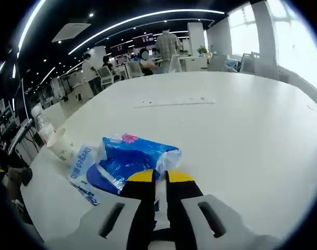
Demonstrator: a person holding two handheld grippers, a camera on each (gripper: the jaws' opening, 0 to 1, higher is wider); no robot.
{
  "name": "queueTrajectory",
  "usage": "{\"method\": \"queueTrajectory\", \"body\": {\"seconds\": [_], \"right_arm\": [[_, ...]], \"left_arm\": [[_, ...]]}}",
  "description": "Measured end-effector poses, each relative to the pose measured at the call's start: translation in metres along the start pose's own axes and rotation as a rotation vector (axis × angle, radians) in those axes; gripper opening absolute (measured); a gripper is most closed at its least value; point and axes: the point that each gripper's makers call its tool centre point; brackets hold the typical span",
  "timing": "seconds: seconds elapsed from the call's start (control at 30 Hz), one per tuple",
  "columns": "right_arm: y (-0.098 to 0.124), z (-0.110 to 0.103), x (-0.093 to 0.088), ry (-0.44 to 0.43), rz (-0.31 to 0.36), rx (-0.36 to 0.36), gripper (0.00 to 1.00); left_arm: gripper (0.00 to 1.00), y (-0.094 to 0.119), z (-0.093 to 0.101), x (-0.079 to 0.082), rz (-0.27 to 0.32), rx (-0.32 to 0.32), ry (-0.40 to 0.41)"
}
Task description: Arrange the tabletop items into an orderly group along one side of the table until the central work area is clear of visible clutter.
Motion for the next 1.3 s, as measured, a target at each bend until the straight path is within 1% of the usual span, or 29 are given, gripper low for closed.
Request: {"method": "queueTrajectory", "body": {"seconds": [0.07, 0.13, 0.33, 0.47, 0.53, 0.6, 0.67, 0.87, 1.03, 1.3], "right_arm": [[0.001, 0.002, -0.001, 0.016, -0.009, -0.005, 0.01], [0.001, 0.004, 0.000, 0.027, -0.006, -0.007, 0.00], [0.003, 0.004, 0.002, 0.044, -0.008, 0.002, 0.00], [0.005, 0.003, 0.005, 0.047, -0.005, 0.022, 0.00], [0.007, 0.003, 0.007, 0.044, 0.000, 0.026, 0.00], [0.008, 0.006, 0.012, 0.012, 0.009, 0.032, 0.00], [0.009, 0.007, 0.014, -0.001, 0.010, 0.040, 0.00], [0.014, 0.014, 0.023, -0.018, 0.019, 0.046, 0.00], [0.019, 0.017, 0.028, -0.013, 0.028, 0.051, 0.00], [0.028, 0.026, 0.047, 0.001, 0.066, 0.054, 0.00]], "left_arm": [[0.97, 0.000, 0.000, 0.000, -0.001, 0.000, -0.002], [0.97, 0.000, 0.001, 0.000, -0.002, -0.002, -0.002], [0.97, 0.000, 0.001, -0.001, -0.002, -0.004, -0.005], [0.97, 0.000, 0.000, -0.001, -0.003, -0.002, -0.005], [0.97, 0.000, 0.000, -0.001, -0.002, 0.000, -0.005], [0.97, 0.000, 0.000, -0.001, -0.003, 0.001, -0.006], [0.97, 0.000, 0.000, -0.001, -0.003, 0.002, -0.006], [0.97, 0.000, 0.000, 0.000, -0.003, 0.004, -0.008], [0.97, 0.000, 0.000, -0.001, -0.005, 0.004, -0.009], [0.97, 0.000, 0.000, -0.001, -0.007, 0.004, -0.010]]}}
Point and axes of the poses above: the point that each gripper's makers call its tool centre point, and the gripper's own axes: y roughly backward along the fingers, z roughly to its right, x roughly out of its top, and after that the axes turned 15 degrees about -y, right-handed
